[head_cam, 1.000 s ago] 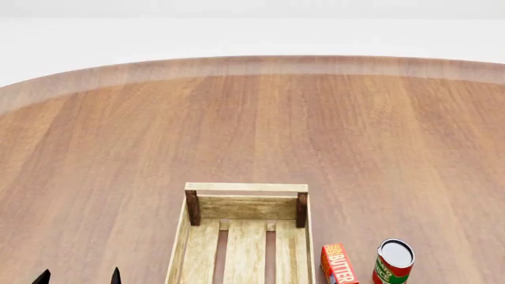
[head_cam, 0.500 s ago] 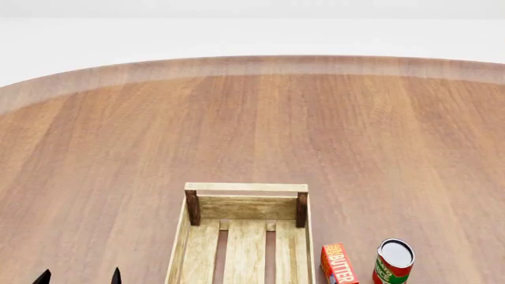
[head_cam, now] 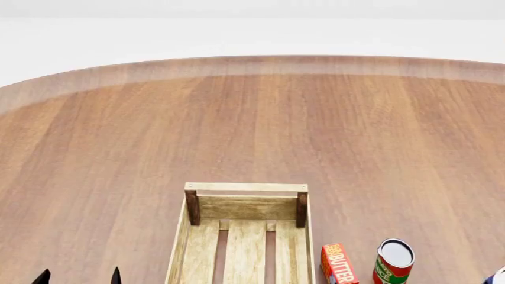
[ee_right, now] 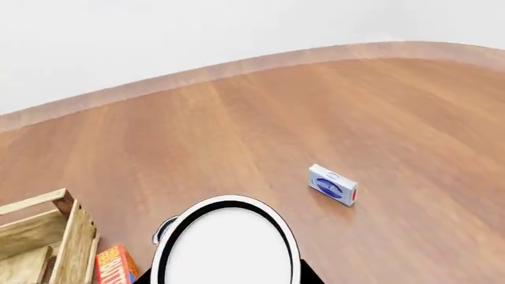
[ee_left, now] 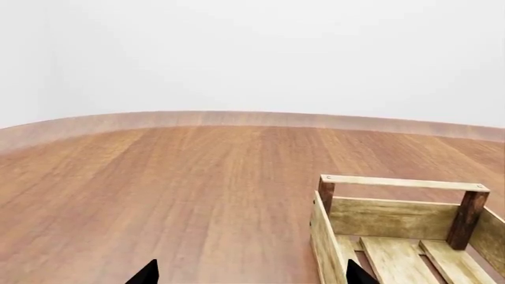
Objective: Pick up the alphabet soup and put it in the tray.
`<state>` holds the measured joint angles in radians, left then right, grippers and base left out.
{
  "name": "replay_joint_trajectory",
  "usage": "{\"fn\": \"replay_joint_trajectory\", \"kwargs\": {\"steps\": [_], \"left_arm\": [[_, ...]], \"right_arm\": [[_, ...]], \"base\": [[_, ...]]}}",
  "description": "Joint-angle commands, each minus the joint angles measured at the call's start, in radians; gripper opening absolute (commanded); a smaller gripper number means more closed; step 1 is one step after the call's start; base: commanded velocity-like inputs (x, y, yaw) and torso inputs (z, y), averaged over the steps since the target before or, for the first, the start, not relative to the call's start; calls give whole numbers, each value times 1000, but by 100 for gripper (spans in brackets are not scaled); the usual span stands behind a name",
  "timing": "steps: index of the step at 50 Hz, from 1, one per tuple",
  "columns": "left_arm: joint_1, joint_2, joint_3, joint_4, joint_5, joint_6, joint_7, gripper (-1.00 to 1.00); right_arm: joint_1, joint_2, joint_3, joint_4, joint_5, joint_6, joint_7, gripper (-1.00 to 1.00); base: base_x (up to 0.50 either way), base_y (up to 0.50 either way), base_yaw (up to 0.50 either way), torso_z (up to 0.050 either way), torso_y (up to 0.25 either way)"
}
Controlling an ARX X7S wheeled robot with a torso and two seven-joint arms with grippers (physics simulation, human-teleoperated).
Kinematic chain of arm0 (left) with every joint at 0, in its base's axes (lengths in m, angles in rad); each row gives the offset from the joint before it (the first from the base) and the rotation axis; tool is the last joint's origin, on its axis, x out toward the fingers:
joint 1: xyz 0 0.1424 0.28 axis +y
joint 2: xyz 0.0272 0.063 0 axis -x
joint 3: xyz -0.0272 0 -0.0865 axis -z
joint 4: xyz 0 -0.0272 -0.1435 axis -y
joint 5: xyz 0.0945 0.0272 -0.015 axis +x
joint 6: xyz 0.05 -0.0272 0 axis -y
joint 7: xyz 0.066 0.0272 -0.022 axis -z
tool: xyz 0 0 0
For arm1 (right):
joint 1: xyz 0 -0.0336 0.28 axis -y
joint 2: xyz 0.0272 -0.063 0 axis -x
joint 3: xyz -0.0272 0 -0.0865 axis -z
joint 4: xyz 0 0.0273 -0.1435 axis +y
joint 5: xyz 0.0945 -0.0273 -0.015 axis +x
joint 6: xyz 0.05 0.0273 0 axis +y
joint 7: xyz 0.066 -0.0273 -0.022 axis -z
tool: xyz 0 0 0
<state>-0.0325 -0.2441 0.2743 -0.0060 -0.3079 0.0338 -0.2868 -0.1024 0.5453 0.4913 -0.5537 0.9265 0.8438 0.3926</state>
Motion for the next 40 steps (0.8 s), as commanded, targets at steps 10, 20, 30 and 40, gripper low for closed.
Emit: {"fn": "replay_joint_trajectory", "kwargs": {"steps": [10, 20, 30, 40], "left_arm": [[-1, -6, 7, 2, -8, 1, -6, 100], [-3, -8, 11, -2, -11, 4, -8, 100], [0, -13, 13, 7, -17, 3, -11, 100], [0, -15, 17, 7, -19, 6, -14, 100]], "right_arm": [[172, 39, -110, -137, 57, 80, 53, -100], [296, 27, -192, -138, 103, 125, 84, -100], [403, -4, -313, -78, 64, 122, 52, -100], [479, -37, -421, -26, 23, 108, 5, -100]], "base": [[0, 0, 0, 0, 0], [0, 0, 0, 0, 1], [0, 0, 0, 0, 0], [0, 0, 0, 0, 1]]}}
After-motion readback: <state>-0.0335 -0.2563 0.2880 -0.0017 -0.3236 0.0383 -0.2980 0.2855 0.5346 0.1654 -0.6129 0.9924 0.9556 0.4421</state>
